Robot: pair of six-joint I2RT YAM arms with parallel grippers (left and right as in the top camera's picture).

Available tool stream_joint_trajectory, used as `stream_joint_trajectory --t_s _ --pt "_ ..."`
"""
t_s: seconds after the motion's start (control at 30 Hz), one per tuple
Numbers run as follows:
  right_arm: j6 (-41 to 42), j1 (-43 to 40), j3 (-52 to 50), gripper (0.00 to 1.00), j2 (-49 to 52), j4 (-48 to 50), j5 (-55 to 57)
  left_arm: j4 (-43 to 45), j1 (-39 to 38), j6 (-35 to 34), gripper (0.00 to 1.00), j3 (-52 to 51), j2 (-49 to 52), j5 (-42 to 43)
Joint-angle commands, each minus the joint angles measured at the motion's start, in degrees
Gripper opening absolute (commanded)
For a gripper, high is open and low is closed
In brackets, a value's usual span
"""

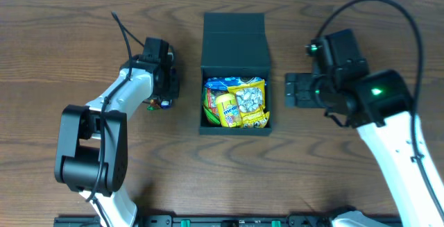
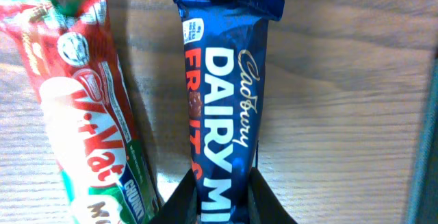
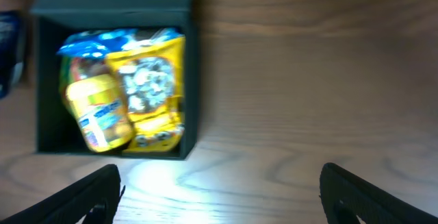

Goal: Pack container
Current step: 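Carry the Dairy Milk bar over the box with the left gripper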

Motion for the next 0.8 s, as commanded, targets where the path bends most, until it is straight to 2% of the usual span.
stream_joint_trajectory --t_s 0.0,0.17,0.27,0.37,0.53,0.6,0.67,0.77 --pt "-1.0 -3.7 0.4 0.94 -2.8 -1.0 2.1 -2.5 -2.6 0.0 0.06 4.9 -5.5 -0.2" --pt "-1.1 -6.7 0.4 0.95 -4.4 -3.2 2.1 -2.9 -9.2 -3.1 0.06 6.8 -12.8 -3.0" --pt "-1.5 -7.0 0.4 0.95 -5.0 -4.3 2.1 -1.4 -14.1 -0.6 0.06 6.8 -15.3 -3.3" --pt "-1.6 -7.0 0.4 0.95 -5.3 -5.0 2.1 0.8 -19.5 12.6 0.06 6.8 -15.6 -2.5" --pt "-2.7 -7.1 0.4 0.95 -5.7 -5.4 2.4 1.3 -25.2 43.9 0.06 6.8 -14.4 -2.6" --pt "-2.8 -7.1 0.4 0.95 -5.8 -5.4 3.3 1.8 -25.4 52.2 0.06 6.8 -13.8 -2.6" --pt "-2.9 -7.1 0.4 0.96 -5.8 -5.4 4.3 4.2 -24.9 57.5 0.06 6.8 -12.6 -2.9" --pt "-3.0 -7.1 0.4 0.96 -5.8 -5.3 4.7 7.4 -23.7 59.3 0.06 6.8 -10.9 -2.3"
